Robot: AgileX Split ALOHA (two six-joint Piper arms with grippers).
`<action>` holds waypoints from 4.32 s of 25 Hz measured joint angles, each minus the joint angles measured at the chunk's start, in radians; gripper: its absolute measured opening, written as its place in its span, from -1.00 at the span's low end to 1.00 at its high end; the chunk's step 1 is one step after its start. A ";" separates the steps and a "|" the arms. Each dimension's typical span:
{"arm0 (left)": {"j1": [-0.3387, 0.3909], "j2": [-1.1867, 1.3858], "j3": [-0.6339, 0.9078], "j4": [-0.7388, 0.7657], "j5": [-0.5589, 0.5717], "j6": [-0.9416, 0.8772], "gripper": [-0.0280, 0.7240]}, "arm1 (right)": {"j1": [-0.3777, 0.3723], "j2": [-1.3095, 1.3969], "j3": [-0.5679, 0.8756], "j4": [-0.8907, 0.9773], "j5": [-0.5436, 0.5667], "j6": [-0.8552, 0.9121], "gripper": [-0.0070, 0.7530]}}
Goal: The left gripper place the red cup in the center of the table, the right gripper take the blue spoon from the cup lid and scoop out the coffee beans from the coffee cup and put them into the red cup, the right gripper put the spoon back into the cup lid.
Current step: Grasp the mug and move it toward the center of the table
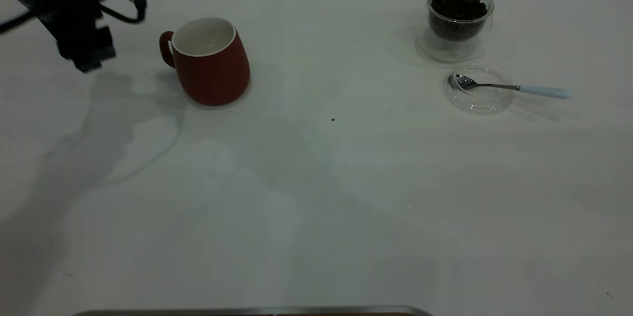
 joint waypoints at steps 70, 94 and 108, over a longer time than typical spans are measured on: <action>0.015 0.048 -0.187 -1.395 0.571 1.311 -0.49 | 0.000 0.000 0.000 0.000 0.000 0.000 0.56; 0.100 0.057 -0.263 -1.488 0.362 1.284 0.50 | 0.000 0.000 0.000 0.000 0.000 0.000 0.56; 0.090 0.164 -0.317 -1.492 0.382 1.380 0.50 | 0.000 0.000 0.000 0.000 0.000 0.000 0.56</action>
